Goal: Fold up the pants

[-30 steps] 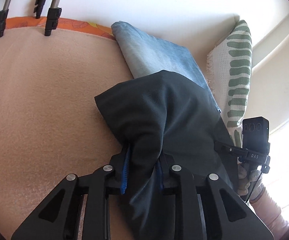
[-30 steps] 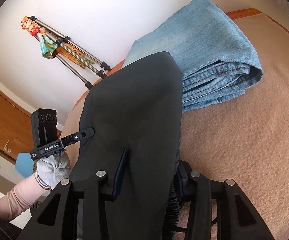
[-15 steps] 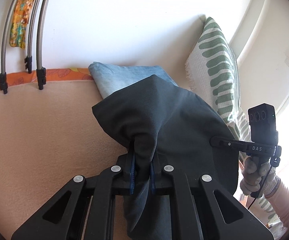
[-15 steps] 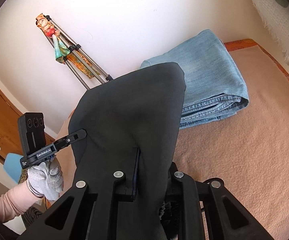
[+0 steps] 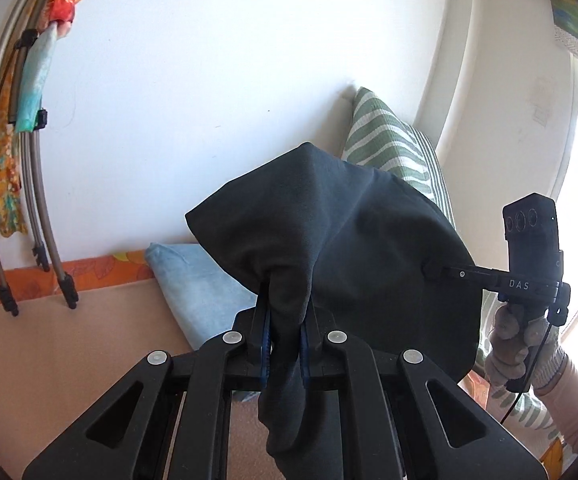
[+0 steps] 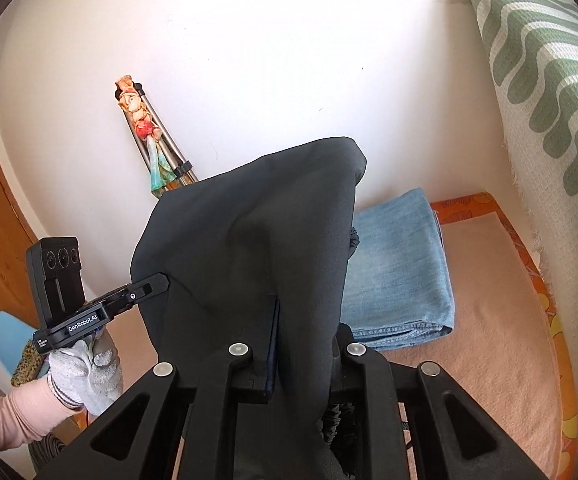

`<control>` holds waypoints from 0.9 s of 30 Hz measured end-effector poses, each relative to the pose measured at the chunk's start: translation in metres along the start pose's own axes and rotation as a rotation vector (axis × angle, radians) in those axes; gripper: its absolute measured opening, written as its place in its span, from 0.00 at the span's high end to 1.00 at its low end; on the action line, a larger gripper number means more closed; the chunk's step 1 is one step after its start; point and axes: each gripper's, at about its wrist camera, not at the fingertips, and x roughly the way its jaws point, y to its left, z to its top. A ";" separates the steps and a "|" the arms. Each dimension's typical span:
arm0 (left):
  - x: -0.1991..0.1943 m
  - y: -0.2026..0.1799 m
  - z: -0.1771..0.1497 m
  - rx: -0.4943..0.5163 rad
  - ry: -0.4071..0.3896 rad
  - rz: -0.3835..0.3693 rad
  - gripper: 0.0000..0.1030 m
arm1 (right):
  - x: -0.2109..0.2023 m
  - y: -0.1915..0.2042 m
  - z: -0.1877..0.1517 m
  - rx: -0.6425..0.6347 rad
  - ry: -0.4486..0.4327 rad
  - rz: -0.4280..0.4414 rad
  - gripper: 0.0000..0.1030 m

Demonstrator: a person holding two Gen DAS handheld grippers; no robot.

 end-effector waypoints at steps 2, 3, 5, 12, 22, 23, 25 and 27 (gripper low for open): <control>0.006 0.000 0.015 0.016 -0.020 0.003 0.91 | -0.003 0.000 0.017 -0.021 -0.022 -0.009 0.86; 0.011 0.002 0.023 0.017 -0.025 0.007 0.91 | -0.002 -0.002 0.026 -0.024 -0.029 -0.011 0.86; 0.021 0.009 0.036 0.007 -0.029 0.014 0.91 | 0.008 -0.006 0.043 -0.026 -0.036 -0.014 0.86; 0.065 0.036 0.054 -0.024 -0.007 0.056 0.91 | 0.067 -0.034 0.074 0.015 -0.013 -0.019 0.86; 0.115 0.068 0.043 -0.061 0.042 0.109 0.91 | 0.134 -0.072 0.082 0.054 0.071 -0.054 0.86; 0.118 0.070 0.041 -0.065 0.045 0.114 0.91 | 0.141 -0.075 0.082 0.057 0.081 -0.058 0.86; 0.123 0.075 0.037 -0.061 0.053 0.136 0.91 | 0.153 -0.080 0.079 0.060 0.101 -0.064 0.86; 0.133 0.081 0.033 -0.045 0.081 0.175 0.91 | 0.165 -0.084 0.078 0.057 0.119 -0.073 0.86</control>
